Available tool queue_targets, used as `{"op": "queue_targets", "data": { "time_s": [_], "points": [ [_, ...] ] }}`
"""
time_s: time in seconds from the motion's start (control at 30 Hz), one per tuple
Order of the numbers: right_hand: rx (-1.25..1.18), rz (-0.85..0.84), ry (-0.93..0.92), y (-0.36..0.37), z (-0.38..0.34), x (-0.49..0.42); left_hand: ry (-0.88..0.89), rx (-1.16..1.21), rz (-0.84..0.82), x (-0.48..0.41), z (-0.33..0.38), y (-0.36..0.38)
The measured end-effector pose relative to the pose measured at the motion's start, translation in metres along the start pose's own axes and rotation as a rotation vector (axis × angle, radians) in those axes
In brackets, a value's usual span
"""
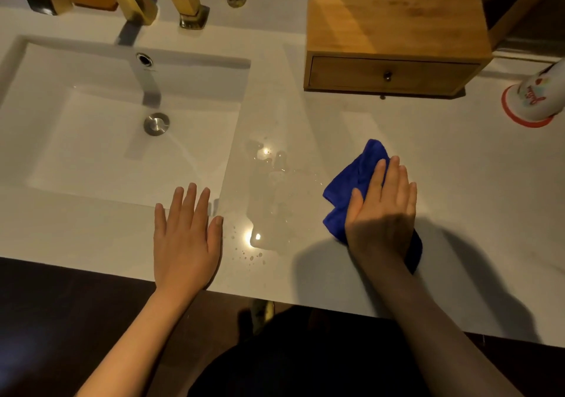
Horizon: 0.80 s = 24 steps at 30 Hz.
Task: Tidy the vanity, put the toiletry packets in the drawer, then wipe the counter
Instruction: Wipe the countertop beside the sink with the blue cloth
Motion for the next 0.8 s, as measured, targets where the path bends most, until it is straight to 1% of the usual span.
{"op": "queue_targets", "data": {
  "time_s": [0.17,0.37,0.5,0.8],
  "points": [
    [-0.014,0.024,0.018,0.002,-0.018,-0.016,0.0,0.014,-0.008,0.001,0.0,0.0],
    [0.062,-0.05,-0.048,0.006,-0.044,-0.04,-0.014,0.011,-0.017,0.0,0.001,-0.001],
    [0.118,-0.209,-0.178,0.003,-0.069,-0.062,-0.014,0.01,-0.021,0.0,0.001,-0.001],
    [0.024,-0.174,-0.479,0.003,-0.123,-0.093,-0.023,0.013,-0.036,-0.002,0.0,0.001]
  ]
}}
Point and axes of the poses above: each hand's wrist, its own x-axis away from the middle knuckle, its own y-axis out of the palm, z = x × y, the point moved 3 cm from there along -x, towards the middle knuckle, and after that the axes turned 10 degrees about -z, right-handed, at the moved point
